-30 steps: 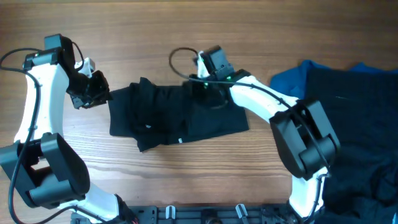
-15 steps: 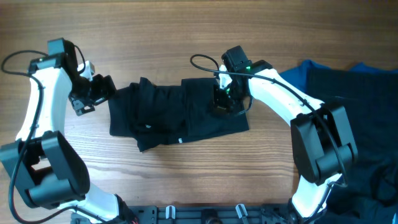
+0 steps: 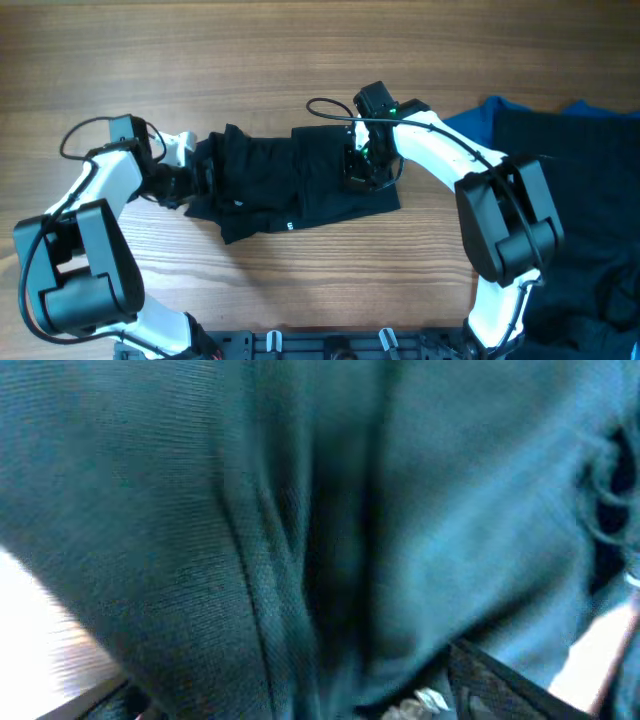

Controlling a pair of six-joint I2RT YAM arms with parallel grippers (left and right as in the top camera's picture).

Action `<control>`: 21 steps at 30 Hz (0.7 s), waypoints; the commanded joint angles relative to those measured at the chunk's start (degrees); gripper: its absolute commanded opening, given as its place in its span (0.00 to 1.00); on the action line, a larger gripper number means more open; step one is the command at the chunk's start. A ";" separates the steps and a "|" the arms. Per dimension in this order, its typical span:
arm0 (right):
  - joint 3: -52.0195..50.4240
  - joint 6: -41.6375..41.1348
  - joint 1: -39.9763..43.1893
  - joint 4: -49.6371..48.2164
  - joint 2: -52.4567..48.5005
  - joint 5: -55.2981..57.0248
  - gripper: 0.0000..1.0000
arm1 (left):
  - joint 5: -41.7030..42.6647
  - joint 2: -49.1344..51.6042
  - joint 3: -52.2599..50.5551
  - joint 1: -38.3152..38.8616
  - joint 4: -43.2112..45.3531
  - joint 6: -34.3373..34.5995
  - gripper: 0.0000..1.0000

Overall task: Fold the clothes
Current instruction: 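Fold the left end rightward with the left gripper over the shirt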

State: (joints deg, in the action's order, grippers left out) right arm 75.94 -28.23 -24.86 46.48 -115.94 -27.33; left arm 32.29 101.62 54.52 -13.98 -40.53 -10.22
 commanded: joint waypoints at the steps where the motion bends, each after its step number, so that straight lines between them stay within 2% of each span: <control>1: 0.09 -0.35 -0.28 -0.39 -0.87 0.85 0.15 | 6.97 2.23 -1.73 0.26 0.85 -6.34 0.80; 4: 0.09 -0.33 -0.28 -0.59 -0.87 0.85 0.14 | 7.54 2.23 -1.73 0.39 1.70 -6.32 0.77; 10: 0.09 -0.26 -0.28 -0.61 -0.87 1.07 0.15 | 10.58 2.23 -1.73 3.28 5.44 -5.64 0.57; 12: 0.09 -0.28 -0.28 -0.61 -0.87 1.51 0.15 | 10.78 2.27 -1.70 5.03 6.25 -5.62 0.56; 13: 0.09 -0.28 -0.28 -0.55 -0.87 2.12 0.14 | 10.75 2.27 -1.73 6.86 7.02 -5.60 0.50; 14: 0.09 -0.24 -0.28 -0.55 -0.87 2.10 0.15 | 10.62 2.27 -1.73 8.17 7.21 -5.64 0.39; 15: 0.09 -0.26 -0.28 -0.50 -0.87 2.08 0.14 | 9.77 2.27 -1.73 9.16 7.17 -5.62 0.25; 16: 0.09 -0.28 -0.28 -0.24 -0.87 2.08 0.14 | 8.00 2.27 -1.73 9.90 6.91 -5.01 0.04; 21: 0.09 0.81 -0.22 1.57 -0.85 2.12 0.11 | -2.54 0.31 -1.36 7.30 5.46 6.51 0.04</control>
State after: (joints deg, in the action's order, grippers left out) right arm 75.94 -28.21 -24.86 47.27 -116.05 -26.28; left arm 36.56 103.24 53.30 -4.45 -33.80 -10.94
